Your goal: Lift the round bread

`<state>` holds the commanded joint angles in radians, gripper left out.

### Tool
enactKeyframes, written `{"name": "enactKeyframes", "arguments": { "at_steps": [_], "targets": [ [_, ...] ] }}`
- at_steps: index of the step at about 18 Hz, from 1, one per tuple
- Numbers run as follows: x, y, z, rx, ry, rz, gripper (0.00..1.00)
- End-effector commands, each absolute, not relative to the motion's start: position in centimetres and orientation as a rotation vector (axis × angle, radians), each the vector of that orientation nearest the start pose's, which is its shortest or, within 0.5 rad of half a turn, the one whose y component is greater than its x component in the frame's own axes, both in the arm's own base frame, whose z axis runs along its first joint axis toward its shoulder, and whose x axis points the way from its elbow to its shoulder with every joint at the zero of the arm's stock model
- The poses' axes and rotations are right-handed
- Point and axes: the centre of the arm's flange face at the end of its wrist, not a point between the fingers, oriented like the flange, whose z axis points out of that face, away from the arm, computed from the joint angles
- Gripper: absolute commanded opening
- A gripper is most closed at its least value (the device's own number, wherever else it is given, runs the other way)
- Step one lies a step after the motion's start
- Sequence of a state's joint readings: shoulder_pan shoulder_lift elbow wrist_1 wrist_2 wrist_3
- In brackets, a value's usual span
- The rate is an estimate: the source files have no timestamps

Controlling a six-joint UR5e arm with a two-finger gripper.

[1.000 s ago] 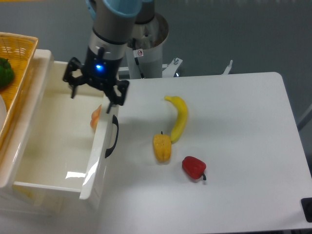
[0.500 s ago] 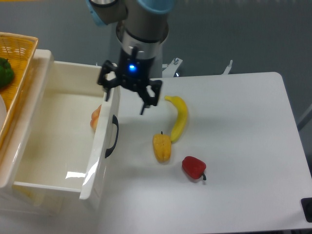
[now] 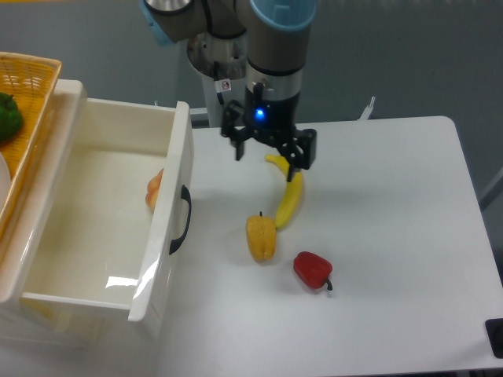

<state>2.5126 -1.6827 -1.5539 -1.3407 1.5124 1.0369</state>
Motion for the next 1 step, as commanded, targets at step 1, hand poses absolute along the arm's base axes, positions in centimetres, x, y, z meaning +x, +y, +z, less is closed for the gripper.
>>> {"name": "enactKeyframes", "arguments": {
  "at_steps": [1],
  "targets": [
    [-36.42, 43.68, 46.00, -3.016, 0.161, 0.118, 1.00]
  ]
}}
